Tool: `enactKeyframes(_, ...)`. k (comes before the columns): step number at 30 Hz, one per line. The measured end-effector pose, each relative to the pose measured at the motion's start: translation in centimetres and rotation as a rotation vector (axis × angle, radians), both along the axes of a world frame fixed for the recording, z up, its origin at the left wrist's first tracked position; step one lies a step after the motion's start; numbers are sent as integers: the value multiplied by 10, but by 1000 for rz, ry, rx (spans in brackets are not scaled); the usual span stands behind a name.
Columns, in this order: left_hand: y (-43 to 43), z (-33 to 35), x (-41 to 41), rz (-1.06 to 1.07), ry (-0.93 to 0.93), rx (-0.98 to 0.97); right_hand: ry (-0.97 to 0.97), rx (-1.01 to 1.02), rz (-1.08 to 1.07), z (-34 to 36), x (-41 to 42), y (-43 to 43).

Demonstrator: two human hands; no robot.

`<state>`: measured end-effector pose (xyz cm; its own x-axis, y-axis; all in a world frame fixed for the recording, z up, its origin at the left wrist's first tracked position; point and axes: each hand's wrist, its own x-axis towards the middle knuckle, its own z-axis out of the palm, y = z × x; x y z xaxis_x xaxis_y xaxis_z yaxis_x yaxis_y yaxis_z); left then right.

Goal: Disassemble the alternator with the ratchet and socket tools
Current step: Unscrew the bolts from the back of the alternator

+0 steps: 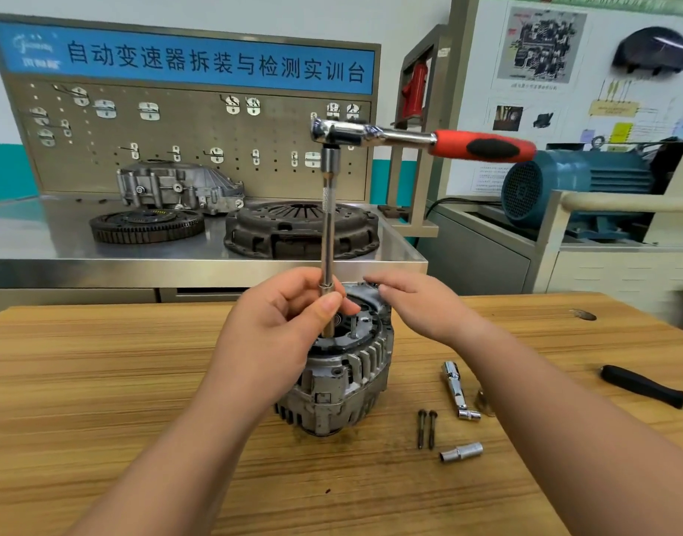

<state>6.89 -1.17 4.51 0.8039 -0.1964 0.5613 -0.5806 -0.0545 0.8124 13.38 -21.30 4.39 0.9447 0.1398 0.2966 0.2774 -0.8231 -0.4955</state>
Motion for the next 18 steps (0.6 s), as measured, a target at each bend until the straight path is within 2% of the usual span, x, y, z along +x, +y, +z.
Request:
enactKeyframes(7, -8, -1, -5, -13, 16, 77, -189, -227, -75, -3, -33, -14)
enactKeyframes(18, -12, -10, -3, -3, 84, 157, -288, -199, -106, -8, -88, 10)
